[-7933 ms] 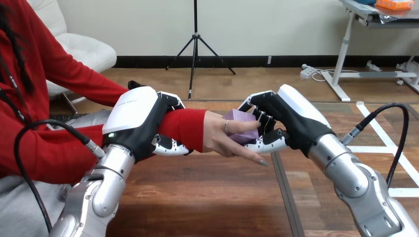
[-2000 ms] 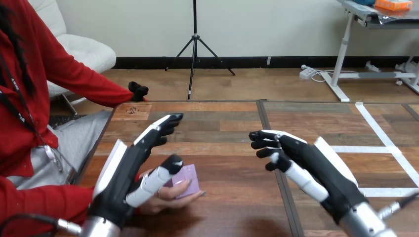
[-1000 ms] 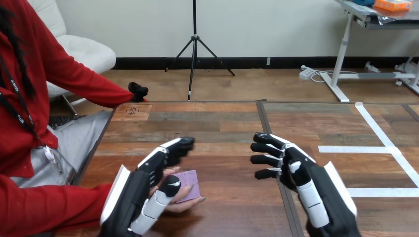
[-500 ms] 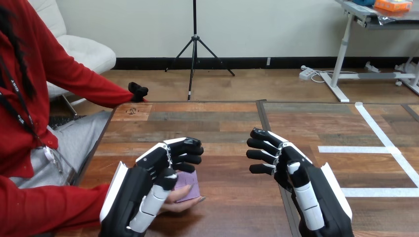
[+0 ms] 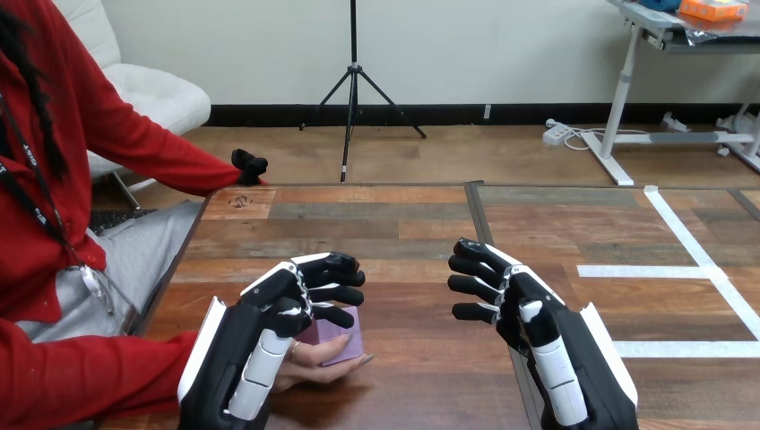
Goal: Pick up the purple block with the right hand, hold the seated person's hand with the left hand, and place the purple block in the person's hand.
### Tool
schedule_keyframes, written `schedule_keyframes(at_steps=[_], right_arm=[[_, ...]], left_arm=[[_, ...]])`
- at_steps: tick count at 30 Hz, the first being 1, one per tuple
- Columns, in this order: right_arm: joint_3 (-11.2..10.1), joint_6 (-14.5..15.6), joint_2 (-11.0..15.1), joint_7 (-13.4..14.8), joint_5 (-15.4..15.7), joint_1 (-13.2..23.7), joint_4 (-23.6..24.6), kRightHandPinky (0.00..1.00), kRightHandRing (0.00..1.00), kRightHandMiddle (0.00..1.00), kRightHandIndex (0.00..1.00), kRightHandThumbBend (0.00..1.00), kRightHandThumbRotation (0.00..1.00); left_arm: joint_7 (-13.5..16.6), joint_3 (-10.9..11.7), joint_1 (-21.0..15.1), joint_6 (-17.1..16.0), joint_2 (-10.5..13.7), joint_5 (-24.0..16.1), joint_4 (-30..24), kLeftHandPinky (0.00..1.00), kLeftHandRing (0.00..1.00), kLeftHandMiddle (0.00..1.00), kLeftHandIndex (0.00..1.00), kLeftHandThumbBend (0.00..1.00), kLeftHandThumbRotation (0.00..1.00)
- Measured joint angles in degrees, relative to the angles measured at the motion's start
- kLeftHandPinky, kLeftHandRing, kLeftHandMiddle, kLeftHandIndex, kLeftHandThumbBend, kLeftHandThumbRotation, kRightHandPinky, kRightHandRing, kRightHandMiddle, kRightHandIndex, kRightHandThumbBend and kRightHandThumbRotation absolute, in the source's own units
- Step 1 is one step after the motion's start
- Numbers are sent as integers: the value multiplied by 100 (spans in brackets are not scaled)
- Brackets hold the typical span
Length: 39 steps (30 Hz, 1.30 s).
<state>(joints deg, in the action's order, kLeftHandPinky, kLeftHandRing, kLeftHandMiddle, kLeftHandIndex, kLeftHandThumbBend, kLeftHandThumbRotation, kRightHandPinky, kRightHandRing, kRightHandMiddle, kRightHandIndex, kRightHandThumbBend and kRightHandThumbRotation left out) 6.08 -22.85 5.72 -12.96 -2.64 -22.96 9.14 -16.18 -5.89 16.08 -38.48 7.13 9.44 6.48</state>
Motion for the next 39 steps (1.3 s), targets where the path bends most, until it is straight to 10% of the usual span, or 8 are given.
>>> schedule_keyframes(at_steps=[39], right_arm=[[-13,129,106,39,32,-159,237,77,82,84,82,78,100]], left_arm=[[114,149,-24,8,-297,470,-8,40,48,52,56,60,94]])
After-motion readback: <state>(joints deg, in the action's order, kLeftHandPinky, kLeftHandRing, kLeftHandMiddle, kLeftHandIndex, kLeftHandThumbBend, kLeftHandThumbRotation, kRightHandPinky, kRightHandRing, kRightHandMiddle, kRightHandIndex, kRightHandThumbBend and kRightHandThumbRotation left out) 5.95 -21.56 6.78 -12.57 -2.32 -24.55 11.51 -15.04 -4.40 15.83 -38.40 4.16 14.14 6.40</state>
